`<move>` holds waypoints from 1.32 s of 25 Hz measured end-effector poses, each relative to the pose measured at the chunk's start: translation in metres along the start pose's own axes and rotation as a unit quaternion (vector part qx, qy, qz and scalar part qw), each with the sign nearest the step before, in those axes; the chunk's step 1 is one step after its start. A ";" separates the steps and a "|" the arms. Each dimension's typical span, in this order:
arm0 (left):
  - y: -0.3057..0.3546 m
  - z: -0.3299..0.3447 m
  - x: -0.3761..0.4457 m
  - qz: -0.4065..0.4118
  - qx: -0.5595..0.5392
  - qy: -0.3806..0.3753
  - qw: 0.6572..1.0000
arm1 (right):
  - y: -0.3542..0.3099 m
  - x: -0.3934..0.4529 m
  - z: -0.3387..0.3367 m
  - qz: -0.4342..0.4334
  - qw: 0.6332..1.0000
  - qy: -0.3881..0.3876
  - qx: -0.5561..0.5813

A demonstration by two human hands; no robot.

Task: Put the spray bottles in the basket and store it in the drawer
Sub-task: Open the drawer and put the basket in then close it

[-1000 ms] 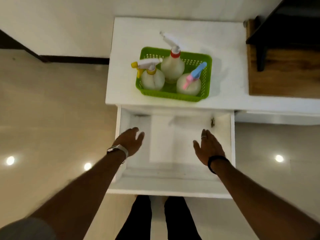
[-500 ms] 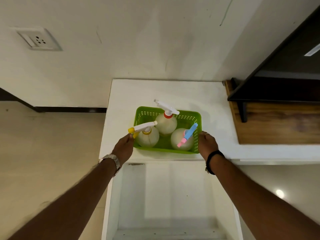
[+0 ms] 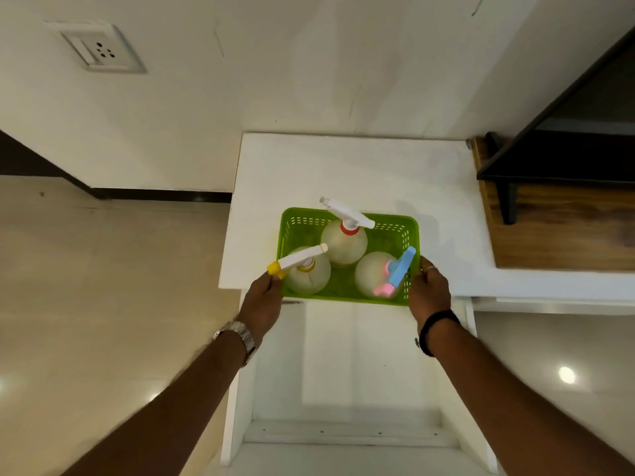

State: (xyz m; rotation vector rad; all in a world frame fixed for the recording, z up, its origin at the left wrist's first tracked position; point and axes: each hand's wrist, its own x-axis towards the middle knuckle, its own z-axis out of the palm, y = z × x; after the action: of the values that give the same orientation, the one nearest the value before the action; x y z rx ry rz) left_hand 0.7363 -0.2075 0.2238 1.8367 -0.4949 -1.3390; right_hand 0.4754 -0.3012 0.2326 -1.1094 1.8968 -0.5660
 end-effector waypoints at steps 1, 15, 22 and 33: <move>-0.006 -0.003 -0.012 -0.005 -0.023 0.012 1.000 | 0.006 -0.012 0.000 -0.007 1.000 -0.001 0.019; -0.115 -0.033 -0.118 -0.160 -0.047 0.005 0.986 | 0.154 -0.122 0.002 0.078 0.990 -0.093 0.066; -0.187 -0.035 -0.092 -0.349 -0.189 0.040 0.917 | 0.228 -0.108 0.046 0.194 0.971 -0.128 0.056; -0.233 -0.038 -0.053 -0.355 -0.082 -0.007 0.931 | 0.284 -0.104 0.086 0.225 0.963 -0.108 -0.099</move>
State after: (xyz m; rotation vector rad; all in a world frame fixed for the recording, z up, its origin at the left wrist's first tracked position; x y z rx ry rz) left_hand 0.7201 -0.0145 0.0788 1.9394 0.3162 -1.7891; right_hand 0.4370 -0.0655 0.0282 -0.7819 1.9538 0.0009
